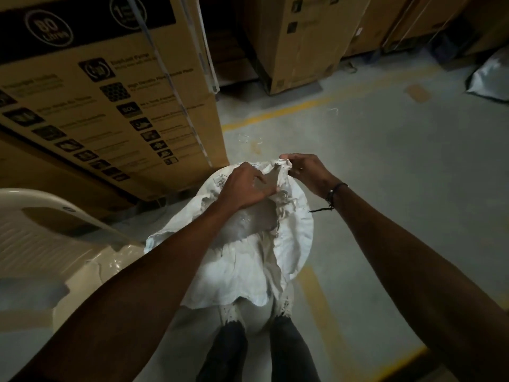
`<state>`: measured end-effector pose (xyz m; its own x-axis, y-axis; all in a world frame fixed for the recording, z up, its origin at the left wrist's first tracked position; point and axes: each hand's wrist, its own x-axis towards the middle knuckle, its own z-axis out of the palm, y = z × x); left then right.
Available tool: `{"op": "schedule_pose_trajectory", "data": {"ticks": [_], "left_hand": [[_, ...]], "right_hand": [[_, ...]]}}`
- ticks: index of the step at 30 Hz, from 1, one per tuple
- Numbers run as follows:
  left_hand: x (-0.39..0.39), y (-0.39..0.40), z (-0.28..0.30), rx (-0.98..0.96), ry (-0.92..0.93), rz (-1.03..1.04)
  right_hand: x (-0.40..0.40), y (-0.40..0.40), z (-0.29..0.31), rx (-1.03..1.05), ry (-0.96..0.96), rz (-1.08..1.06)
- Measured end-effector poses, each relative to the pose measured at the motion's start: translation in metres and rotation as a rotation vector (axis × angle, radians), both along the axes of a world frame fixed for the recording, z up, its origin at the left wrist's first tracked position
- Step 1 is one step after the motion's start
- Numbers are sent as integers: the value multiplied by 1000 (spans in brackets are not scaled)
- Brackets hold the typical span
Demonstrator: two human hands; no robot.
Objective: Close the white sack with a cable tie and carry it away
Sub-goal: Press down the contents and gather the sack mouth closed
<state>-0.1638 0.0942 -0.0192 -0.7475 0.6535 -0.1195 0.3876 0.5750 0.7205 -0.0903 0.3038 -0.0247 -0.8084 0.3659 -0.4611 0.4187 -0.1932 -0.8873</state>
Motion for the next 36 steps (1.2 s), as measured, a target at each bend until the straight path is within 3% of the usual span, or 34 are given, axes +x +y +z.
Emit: {"op": "schedule_pose_trajectory", "data": {"ticks": [7, 14, 24, 28, 34, 36], "left_hand": [[44, 24, 10, 8, -60, 73], [67, 50, -10, -289, 43, 182], [33, 33, -15, 120, -65, 286], [14, 30, -13, 233, -207, 349], [-23, 54, -6, 233, -328, 323], [-35, 65, 1, 193, -341, 293]], "right_hand": [[0, 16, -21, 135, 76, 81], [-17, 12, -23, 211, 110, 50], [-22, 36, -31, 270, 123, 192], [-20, 41, -42, 255, 148, 272], [-4, 26, -45, 40, 93, 289], [2, 20, -46, 74, 110, 343]]}}
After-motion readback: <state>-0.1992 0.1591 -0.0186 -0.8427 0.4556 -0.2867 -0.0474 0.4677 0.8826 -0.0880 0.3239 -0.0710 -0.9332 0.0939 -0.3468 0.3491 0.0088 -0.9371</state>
